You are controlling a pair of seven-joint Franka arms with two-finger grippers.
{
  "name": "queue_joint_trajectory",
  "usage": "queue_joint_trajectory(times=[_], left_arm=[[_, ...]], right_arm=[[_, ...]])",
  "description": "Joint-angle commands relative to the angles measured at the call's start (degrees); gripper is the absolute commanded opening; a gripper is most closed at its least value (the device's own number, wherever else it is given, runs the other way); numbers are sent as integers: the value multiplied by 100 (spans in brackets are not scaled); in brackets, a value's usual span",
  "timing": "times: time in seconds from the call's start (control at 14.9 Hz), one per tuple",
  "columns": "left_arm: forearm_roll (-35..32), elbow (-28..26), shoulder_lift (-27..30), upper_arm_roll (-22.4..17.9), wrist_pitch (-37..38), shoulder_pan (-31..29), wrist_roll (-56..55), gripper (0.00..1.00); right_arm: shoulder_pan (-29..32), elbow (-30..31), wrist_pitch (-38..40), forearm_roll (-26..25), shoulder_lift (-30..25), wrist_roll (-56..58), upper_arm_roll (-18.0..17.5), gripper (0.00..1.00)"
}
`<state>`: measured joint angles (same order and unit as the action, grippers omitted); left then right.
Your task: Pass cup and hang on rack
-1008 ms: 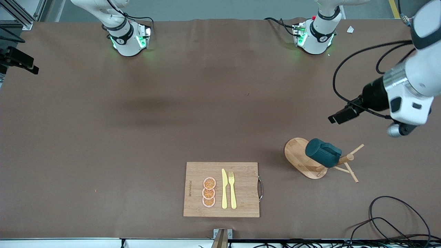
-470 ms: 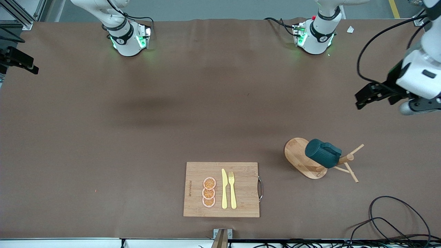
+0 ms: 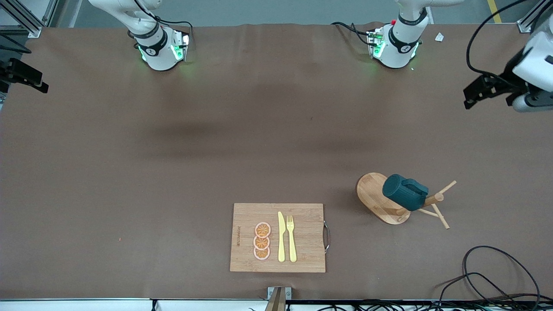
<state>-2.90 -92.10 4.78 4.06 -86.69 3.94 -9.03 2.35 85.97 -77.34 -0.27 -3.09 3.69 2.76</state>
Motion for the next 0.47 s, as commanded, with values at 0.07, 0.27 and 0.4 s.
queue_joint_trajectory(times=[0.07, 0.27, 0.4], left_arm=[[369, -853, 725, -28, -173, -7, 33, 100], [378, -758, 823, 7, -112, -16, 68, 100], [335, -460, 718, 7, 55, -16, 129, 100]], right_arm=[[143, 122, -18, 62, -131, 79, -92, 100], [143, 122, -18, 62, -140, 79, -92, 100], [143, 122, -18, 53, -140, 79, -92, 100]])
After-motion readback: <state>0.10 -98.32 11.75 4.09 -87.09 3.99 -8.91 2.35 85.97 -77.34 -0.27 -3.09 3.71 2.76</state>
